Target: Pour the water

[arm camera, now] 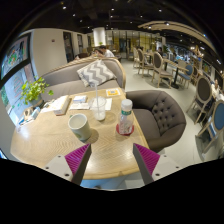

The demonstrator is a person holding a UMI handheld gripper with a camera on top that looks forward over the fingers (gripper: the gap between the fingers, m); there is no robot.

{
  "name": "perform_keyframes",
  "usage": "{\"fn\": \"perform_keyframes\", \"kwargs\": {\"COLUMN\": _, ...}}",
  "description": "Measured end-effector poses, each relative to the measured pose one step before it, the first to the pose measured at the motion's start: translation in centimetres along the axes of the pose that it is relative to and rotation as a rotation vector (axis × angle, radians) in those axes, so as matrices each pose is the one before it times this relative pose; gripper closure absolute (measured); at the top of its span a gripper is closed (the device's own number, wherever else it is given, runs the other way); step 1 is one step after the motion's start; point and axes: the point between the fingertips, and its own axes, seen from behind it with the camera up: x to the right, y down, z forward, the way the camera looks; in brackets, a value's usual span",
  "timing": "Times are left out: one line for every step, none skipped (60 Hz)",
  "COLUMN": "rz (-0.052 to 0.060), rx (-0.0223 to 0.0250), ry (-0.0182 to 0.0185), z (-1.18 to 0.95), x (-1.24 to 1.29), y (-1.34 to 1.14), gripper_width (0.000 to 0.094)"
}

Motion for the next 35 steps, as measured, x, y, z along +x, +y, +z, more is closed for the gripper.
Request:
{"fn": "perform_keyframes", "kwargs": {"rz": -0.0032, "rx": -0.00173, "ry": 0.00147, "z": -0.61, "x": -0.15, "y": 0.129, "gripper_width": 0.0086}}
{"fn": "perform_keyframes", "kwargs": {"rz": -0.001, "rx": -0.00043, "ry": 0.00498, "z": -0.588, "x": -0.079, "y": 0.081, "gripper_width": 0.0086}}
{"fn": "perform_keyframes", "kwargs": {"rz": 0.0009, "rx": 0.00027, "ry": 0.00727, "z": -0.224, "x": 0.025, "y": -0.019, "gripper_width": 0.0084}}
{"fn": "perform_keyframes", "kwargs": {"rz": 0.0012, "rx": -0.0004, "ry": 0.00823, "z": -0.55, "x": -0.09, "y": 0.088, "gripper_width": 0.0084}}
{"fn": "perform_keyframes", "kwargs": {"rz": -0.0007, "rx": -0.0012, "ry": 0.00521, "z": -0.491, "x": -0.108, "y": 0.114, "gripper_width": 0.0083}}
{"fn": "perform_keyframes", "kwargs": {"rz": -0.0016, "rx": -0.00094, "ry": 0.00266, "z": -0.402, "x": -0.181, "y": 0.112, "gripper_width": 0.0081}}
{"fn": "perform_keyframes", "kwargs": {"rz": -0.0007, "rx": 0.00015, "ry": 0.0018, "z": -0.395, "x": -0.155, "y": 0.114, "gripper_width": 0.008}}
{"fn": "perform_keyframes", "kwargs": {"rz": 0.0005, "rx": 0.00037, "ry": 0.00067, "z": -0.281, "x": -0.065, "y": 0.062, "gripper_width": 0.008}}
{"fn": "perform_keyframes", "kwargs": {"rz": 0.0012, "rx": 0.00065, "ry": 0.00125, "z": -0.311, "x": -0.13, "y": 0.079, "gripper_width": 0.0081}}
{"fn": "perform_keyframes", "kwargs": {"rz": 0.0012, "rx": 0.00024, "ry": 0.00185, "z": -0.293, "x": -0.061, "y": 0.081, "gripper_width": 0.0083}}
{"fn": "perform_keyframes", "kwargs": {"rz": 0.0019, "rx": -0.00029, "ry": 0.00197, "z": -0.246, "x": -0.044, "y": 0.07, "gripper_width": 0.0083}}
{"fn": "perform_keyframes", "kwargs": {"rz": 0.0035, "rx": -0.0002, "ry": 0.00227, "z": -0.206, "x": -0.073, "y": 0.083, "gripper_width": 0.0082}}
{"fn": "perform_keyframes", "kwargs": {"rz": 0.0043, "rx": 0.00019, "ry": 0.00187, "z": -0.178, "x": -0.083, "y": 0.07, "gripper_width": 0.0083}}
{"fn": "perform_keyframes", "kwargs": {"rz": 0.0032, "rx": 0.00051, "ry": 0.00023, "z": -0.186, "x": -0.107, "y": 0.065, "gripper_width": 0.0084}}
{"fn": "perform_keyframes", "kwargs": {"rz": 0.0017, "rx": 0.00037, "ry": 0.00003, "z": 0.084, "x": -0.05, "y": 0.049, "gripper_width": 0.0081}}
{"fn": "perform_keyframes", "kwargs": {"rz": 0.0004, "rx": 0.00017, "ry": 0.00142, "z": -0.148, "x": -0.039, "y": 0.049, "gripper_width": 0.0081}}
{"fn": "perform_keyframes", "kwargs": {"rz": -0.0009, "rx": 0.00045, "ry": 0.00259, "z": -0.155, "x": 0.004, "y": 0.046, "gripper_width": 0.0081}}
{"fn": "perform_keyframes", "kwargs": {"rz": -0.0019, "rx": 0.00146, "ry": 0.00397, "z": -0.101, "x": 0.011, "y": 0.019, "gripper_width": 0.0082}}
{"fn": "perform_keyframes", "kwargs": {"rz": -0.0032, "rx": 0.00124, "ry": 0.00432, "z": -0.133, "x": 0.034, "y": 0.017, "gripper_width": 0.0082}}
{"fn": "perform_keyframes", "kwargs": {"rz": -0.0036, "rx": 0.00115, "ry": 0.00309, "z": -0.111, "x": 0.027, "y": -0.044, "gripper_width": 0.0083}}
{"fn": "perform_keyframes", "kwargs": {"rz": -0.0029, "rx": 0.00159, "ry": 0.00187, "z": -0.092, "x": 0.0, "y": -0.037, "gripper_width": 0.0083}}
{"fn": "perform_keyframes", "kwargs": {"rz": -0.0026, "rx": 0.00247, "ry": 0.00188, "z": -0.1, "x": 0.015, "y": -0.065, "gripper_width": 0.0083}}
{"fn": "perform_keyframes", "kwargs": {"rz": -0.0025, "rx": 0.00239, "ry": 0.00202, "z": -0.13, "x": 0.017, "y": -0.073, "gripper_width": 0.0082}}
{"fn": "perform_keyframes", "kwargs": {"rz": -0.0017, "rx": 0.00063, "ry": 0.00146, "z": -0.085, "x": 0.007, "y": -0.032, "gripper_width": 0.0083}}
{"fn": "perform_keyframes", "kwargs": {"rz": -0.0014, "rx": -0.00159, "ry": 0.00079, "z": -0.055, "x": -0.021, "y": 0.021, "gripper_width": 0.0084}}
{"fn": "perform_keyframes", "kwargs": {"rz": -0.0015, "rx": -0.0025, "ry": 0.00043, "z": -0.025, "x": -0.035, "y": 0.051, "gripper_width": 0.0082}}
{"fn": "perform_keyframes", "kwargs": {"rz": -0.0024, "rx": -0.00197, "ry": 0.00002, "z": -0.022, "x": -0.034, "y": 0.043, "gripper_width": 0.0082}}
{"fn": "perform_keyframes", "kwargs": {"rz": -0.002, "rx": -0.00005, "ry": -0.00009, "z": -0.004, "x": -0.033, "y": -0.023, "gripper_width": 0.0083}}
{"fn": "perform_keyframes", "kwargs": {"rz": -0.0015, "rx": 0.00166, "ry": 0.0004, "z": -0.008, "x": -0.025, "y": -0.06, "gripper_width": 0.0081}}
{"fn": "perform_keyframes", "kwargs": {"rz": -0.0015, "rx": 0.00208, "ry": 0.00019, "z": -0.019, "x": -0.049, "y": -0.068, "gripper_width": 0.0081}}
{"fn": "perform_keyframes", "kwargs": {"rz": -0.0018, "rx": 0.00106, "ry": 0.00013, "z": 0.027, "x": -0.073, "y": -0.081, "gripper_width": 0.008}}
{"fn": "perform_keyframes", "kwargs": {"rz": -0.0016, "rx": -0.00071, "ry": -0.00097, "z": 0.015, "x": -0.076, "y": -0.057, "gripper_width": 0.0081}}
{"fn": "perform_keyframes", "kwargs": {"rz": -0.0011, "rx": -0.00091, "ry": -0.00197, "z": 0.017, "x": -0.084, "y": -0.032, "gripper_width": 0.0082}}
{"fn": "perform_keyframes", "kwargs": {"rz": -0.0003, "rx": 0.00066, "ry": -0.0026, "z": 0.007, "x": -0.111, "y": -0.051, "gripper_width": 0.008}}
{"fn": "perform_keyframes", "kwargs": {"rz": 0.0007, "rx": 0.00251, "ry": -0.0029, "z": 0.032, "x": -0.132, "y": -0.042, "gripper_width": 0.0083}}
